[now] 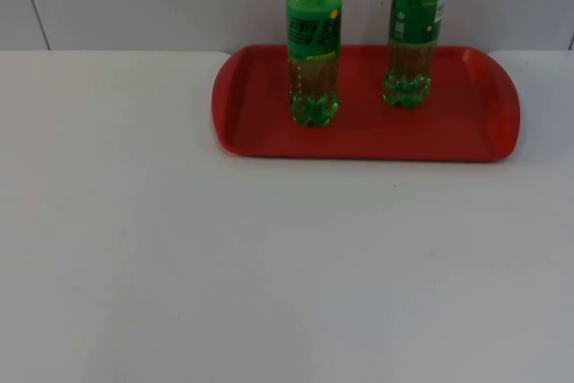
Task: Place the bottle upright on the tray.
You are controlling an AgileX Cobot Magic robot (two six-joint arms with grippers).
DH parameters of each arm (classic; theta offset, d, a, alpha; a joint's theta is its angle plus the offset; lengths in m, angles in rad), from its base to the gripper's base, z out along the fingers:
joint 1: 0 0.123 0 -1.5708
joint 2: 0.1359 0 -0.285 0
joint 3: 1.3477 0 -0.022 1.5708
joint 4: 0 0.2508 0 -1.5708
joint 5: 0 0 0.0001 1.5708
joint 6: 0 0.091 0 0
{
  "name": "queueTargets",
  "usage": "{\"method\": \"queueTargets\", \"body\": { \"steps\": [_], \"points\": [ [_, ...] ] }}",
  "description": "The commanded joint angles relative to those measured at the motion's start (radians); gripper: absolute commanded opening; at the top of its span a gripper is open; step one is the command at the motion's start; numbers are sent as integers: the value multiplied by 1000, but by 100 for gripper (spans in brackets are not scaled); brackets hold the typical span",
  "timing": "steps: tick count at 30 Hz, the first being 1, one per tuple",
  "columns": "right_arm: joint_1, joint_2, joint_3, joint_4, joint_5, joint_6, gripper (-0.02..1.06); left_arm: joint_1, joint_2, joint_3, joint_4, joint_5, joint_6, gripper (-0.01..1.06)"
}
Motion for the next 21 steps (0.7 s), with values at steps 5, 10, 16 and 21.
{"method": "queueTargets", "body": {
  "steps": [5,10,16,21],
  "points": [
    [-102,-4,3,4,-4,6,105,2,-3,4,2,0,0,105],
    [-109,-4,3,2,-4,6,105,2,-3,4,2,0,0,105],
    [-109,-4,3,2,-4,6,105,2,-3,4,2,0,0,105],
    [-109,-4,3,2,-4,6,105,2,-3,4,2,0,0,105]
  ]
}}
